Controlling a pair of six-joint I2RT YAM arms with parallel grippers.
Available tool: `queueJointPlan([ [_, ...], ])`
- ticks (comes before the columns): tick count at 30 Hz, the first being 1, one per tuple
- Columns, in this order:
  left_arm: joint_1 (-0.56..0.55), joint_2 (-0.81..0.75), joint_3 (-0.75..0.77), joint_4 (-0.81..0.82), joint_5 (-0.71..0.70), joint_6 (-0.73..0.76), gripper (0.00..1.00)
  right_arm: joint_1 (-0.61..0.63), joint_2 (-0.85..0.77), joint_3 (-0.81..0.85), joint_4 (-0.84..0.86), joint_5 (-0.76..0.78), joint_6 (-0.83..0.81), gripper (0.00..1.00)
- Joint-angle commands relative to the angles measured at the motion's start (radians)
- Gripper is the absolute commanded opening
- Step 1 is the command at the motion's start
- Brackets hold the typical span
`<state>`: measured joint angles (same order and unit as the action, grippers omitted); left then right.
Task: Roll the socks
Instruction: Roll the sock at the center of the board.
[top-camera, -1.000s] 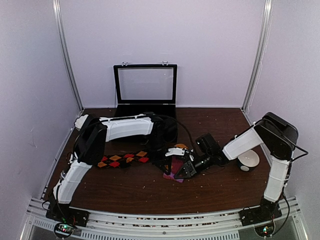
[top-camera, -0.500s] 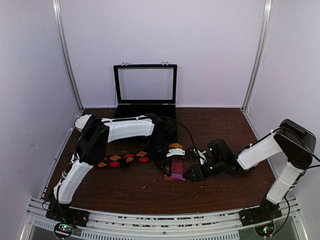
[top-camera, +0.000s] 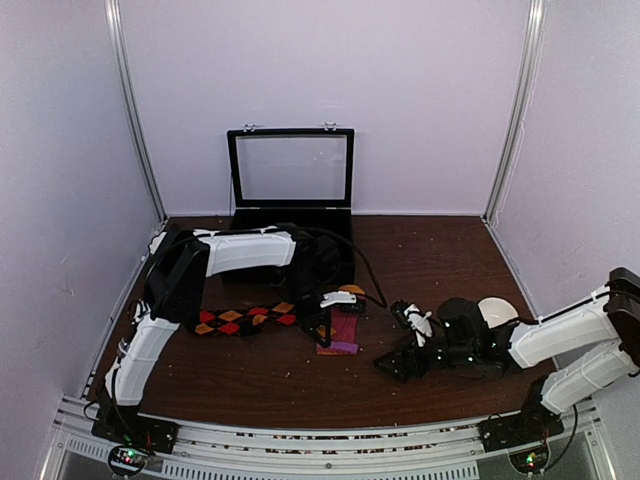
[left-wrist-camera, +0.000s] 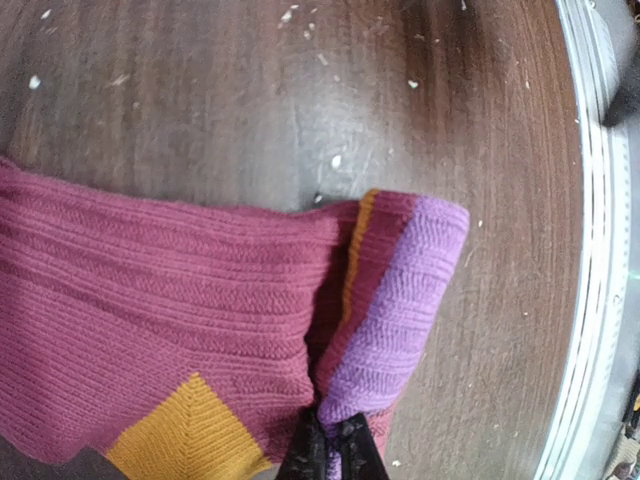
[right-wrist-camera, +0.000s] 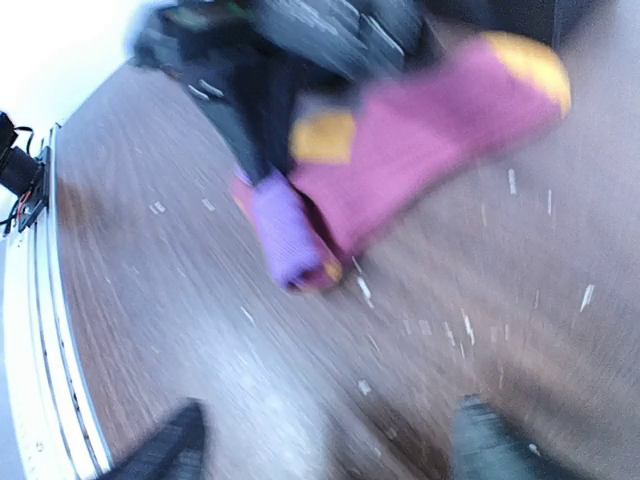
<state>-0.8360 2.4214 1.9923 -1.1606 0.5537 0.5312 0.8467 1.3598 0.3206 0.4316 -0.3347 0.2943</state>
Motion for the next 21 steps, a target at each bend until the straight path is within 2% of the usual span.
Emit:
queueJointPlan([
  [1,0.045,0.047,-0.030,-0.022,-0.107,-0.017,0.00,0.060,-0.104,0.008,-0.010,0.275,-0.128,1.00],
  [3,0.047,0.062,-0.011,-0.035,-0.100,-0.018,0.00,0.065,-0.149,0.007,-0.030,0.339,-0.121,1.00],
  [5,0.048,0.071,0.005,-0.048,-0.100,-0.021,0.00,0.059,-0.203,0.000,-0.048,0.425,-0.023,1.00],
  [6,0.048,0.071,0.007,-0.048,-0.099,-0.021,0.00,0.051,-0.242,-0.012,-0.042,0.420,0.008,1.00],
  [9,0.048,0.077,0.016,-0.047,-0.088,-0.018,0.00,0.000,-0.297,-0.127,0.172,0.463,0.125,1.00],
  [10,0.049,0.079,0.019,-0.051,-0.084,-0.016,0.00,-0.003,-0.288,-0.134,0.213,0.445,0.071,1.00],
  [18,0.077,0.125,0.091,-0.125,-0.017,0.017,0.00,0.094,-0.175,-0.057,0.188,0.228,-0.272,1.00],
  [21,0.090,0.136,0.096,-0.135,0.014,0.011,0.00,0.135,-0.109,-0.004,0.176,0.187,-0.390,0.88],
])
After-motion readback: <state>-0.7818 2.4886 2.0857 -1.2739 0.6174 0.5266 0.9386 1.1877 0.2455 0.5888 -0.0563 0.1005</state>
